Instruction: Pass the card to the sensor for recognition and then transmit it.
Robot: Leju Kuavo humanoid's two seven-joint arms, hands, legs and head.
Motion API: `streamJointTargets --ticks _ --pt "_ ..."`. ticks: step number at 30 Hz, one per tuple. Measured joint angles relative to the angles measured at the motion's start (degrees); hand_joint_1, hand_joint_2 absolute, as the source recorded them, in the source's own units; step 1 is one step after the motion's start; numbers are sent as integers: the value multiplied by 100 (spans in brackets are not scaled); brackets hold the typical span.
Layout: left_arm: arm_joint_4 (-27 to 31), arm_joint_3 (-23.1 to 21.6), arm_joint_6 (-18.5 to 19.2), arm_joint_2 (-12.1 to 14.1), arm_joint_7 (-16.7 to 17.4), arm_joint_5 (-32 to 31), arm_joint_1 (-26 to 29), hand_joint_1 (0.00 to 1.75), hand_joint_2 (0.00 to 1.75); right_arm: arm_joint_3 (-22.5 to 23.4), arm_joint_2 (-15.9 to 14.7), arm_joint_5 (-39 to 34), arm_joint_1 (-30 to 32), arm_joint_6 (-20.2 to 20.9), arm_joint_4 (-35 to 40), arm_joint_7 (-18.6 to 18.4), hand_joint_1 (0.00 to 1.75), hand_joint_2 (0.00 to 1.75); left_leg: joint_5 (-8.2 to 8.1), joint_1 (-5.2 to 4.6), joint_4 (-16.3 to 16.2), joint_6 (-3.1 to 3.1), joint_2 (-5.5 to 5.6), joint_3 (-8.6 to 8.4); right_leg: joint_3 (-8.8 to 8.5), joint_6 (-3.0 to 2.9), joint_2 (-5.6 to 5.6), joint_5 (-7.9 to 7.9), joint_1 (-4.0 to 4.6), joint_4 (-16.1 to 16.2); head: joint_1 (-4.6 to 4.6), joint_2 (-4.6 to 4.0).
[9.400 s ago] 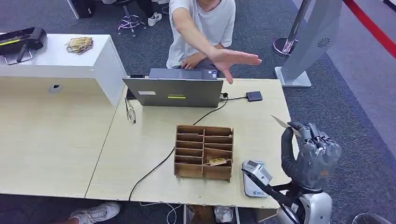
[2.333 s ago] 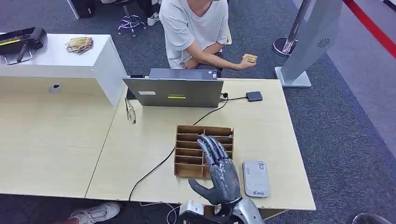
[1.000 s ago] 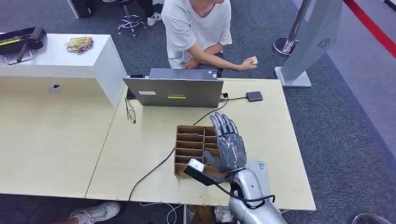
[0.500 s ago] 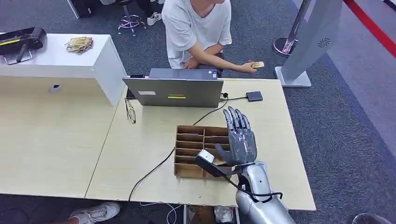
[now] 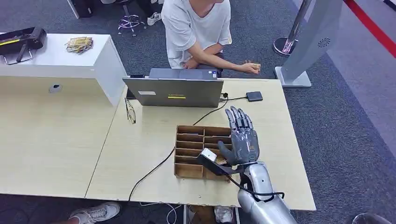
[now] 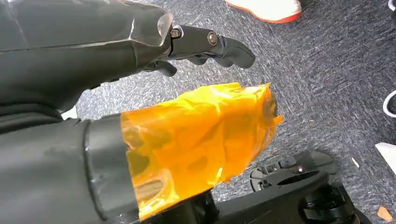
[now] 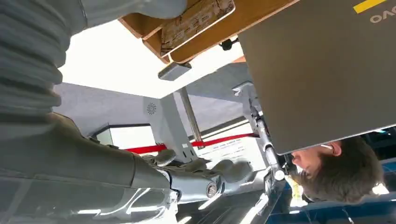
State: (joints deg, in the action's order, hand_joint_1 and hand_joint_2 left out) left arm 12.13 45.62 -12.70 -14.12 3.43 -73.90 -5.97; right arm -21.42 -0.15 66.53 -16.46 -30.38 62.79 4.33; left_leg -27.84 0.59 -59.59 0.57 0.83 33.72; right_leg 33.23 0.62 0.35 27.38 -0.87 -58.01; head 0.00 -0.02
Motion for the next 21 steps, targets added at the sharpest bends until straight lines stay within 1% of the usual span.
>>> streamJointTargets --ticks 1,3,5,21 --pt "0 0 0 0 0 2 0 0 0 0 0 0 0 2 0 0 30 175 0 0 0 0 0 0 0 0 0 0 0 0 0 0" --pt "0 0 0 0 -2 2 0 0 0 0 0 9 0 9 -2 9 30 175 0 0 0 0 0 0 0 0 0 0 0 0 0 0" --pt "0 0 0 0 -2 4 0 0 0 0 0 26 0 17 -2 28 35 175 0 0 0 0 0 0 0 0 0 0 0 0 0 0" --pt "0 0 0 0 -4 13 0 0 0 -4 0 144 5 26 -120 31 35 175 0 0 0 0 0 0 0 0 0 0 0 0 0 0"
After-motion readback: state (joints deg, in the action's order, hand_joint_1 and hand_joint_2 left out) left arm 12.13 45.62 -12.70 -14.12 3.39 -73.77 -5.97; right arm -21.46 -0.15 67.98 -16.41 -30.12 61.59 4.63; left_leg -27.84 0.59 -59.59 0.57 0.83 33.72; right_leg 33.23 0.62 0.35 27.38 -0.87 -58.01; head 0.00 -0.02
